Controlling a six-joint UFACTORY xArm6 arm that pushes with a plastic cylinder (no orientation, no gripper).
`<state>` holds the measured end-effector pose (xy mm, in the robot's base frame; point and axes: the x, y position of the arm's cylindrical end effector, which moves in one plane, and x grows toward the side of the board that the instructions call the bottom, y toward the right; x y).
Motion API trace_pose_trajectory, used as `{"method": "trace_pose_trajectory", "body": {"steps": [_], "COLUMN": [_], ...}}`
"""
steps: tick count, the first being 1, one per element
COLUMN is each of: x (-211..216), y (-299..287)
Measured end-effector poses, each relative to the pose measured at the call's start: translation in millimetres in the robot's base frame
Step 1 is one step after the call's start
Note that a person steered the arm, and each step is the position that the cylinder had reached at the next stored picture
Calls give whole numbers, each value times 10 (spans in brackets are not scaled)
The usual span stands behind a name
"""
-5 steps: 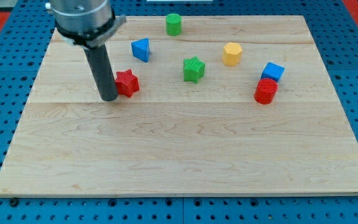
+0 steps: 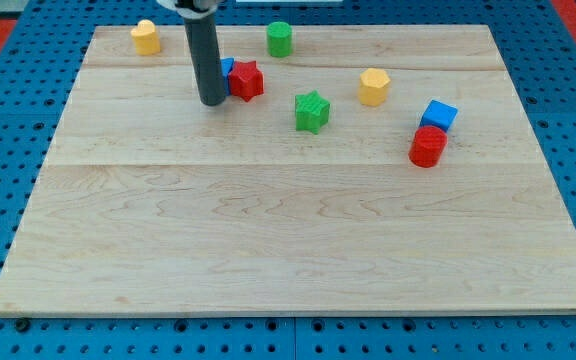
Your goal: Separate the red star from the triangle
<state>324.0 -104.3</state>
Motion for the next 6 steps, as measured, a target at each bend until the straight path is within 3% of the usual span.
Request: {"method": "trace_pose_trajectory", "body": {"steps": [2, 4, 5, 6], "x": [-142, -209, -454, -449], "y": [1053, 434, 601, 1170]}}
